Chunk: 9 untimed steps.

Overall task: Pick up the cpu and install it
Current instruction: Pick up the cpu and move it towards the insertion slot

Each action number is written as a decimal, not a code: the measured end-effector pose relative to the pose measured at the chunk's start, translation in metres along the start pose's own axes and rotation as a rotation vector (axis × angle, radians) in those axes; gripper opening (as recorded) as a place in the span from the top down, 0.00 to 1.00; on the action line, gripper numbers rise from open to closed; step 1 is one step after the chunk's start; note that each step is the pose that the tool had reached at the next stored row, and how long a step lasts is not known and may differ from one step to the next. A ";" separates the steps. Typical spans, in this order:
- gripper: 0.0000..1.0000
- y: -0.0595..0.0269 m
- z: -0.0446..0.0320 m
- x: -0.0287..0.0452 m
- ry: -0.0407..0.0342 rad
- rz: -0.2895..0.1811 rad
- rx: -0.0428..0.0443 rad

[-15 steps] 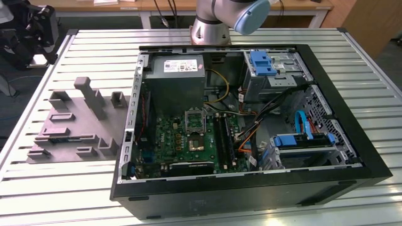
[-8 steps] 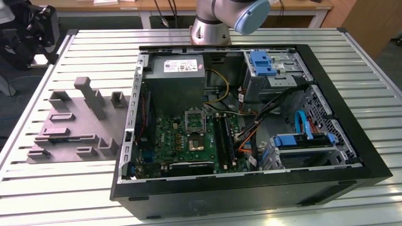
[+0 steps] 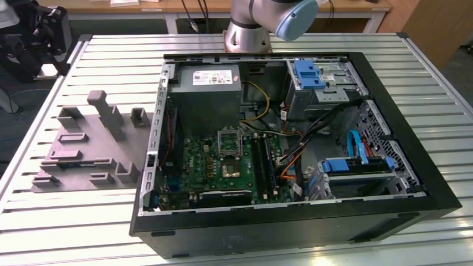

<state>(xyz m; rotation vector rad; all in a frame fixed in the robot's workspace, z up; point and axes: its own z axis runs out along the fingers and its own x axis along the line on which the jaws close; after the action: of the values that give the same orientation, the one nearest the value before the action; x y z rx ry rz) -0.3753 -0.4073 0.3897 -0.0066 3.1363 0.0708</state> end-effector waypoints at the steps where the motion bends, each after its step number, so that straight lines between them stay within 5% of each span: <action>1: 0.53 0.0000 0.0000 -0.0003 0.0001 0.000 0.0000; 9: 0.53 0.0000 0.0000 -0.0021 0.0000 0.000 0.0000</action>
<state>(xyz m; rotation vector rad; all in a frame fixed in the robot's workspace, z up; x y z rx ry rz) -0.3732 -0.4073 0.3897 -0.0066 3.1364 0.0708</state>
